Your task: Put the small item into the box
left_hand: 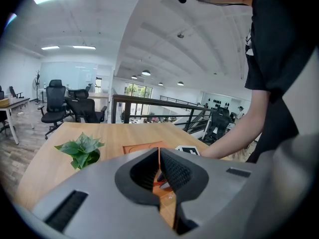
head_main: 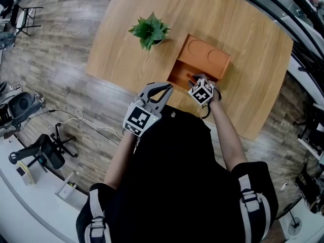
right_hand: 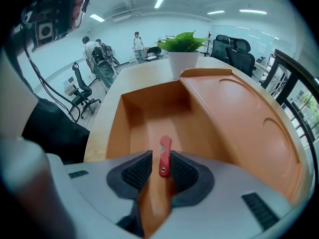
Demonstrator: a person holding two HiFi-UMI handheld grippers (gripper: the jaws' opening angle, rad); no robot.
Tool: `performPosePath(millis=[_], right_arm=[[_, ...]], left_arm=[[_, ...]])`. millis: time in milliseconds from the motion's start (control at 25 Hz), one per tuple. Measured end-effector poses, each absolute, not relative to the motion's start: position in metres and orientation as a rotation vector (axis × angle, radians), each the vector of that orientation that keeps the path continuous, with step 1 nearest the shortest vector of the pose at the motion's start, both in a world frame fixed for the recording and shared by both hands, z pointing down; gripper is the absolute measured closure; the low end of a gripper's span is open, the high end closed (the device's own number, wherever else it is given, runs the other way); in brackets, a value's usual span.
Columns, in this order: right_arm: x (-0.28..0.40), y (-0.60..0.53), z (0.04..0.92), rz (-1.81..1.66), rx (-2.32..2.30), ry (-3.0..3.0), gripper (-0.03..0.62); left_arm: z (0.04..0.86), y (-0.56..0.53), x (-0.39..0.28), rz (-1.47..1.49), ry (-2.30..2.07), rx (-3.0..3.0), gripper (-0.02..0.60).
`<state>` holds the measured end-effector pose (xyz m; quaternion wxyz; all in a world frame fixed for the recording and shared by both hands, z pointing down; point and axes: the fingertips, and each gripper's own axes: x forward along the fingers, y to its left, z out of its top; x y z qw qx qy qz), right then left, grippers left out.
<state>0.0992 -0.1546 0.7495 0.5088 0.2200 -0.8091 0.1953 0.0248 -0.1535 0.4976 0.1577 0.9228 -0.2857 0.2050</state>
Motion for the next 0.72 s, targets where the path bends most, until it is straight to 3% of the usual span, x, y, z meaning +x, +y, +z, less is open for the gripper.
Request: performPosePath(millis=[720], right_arm=[[0.116,-0.148,0.716,0.425,0.676,-2.023,0.483]], left_arm=[[0.491,-0.151,0.033,0.583,-0.799,2.677,0.554]])
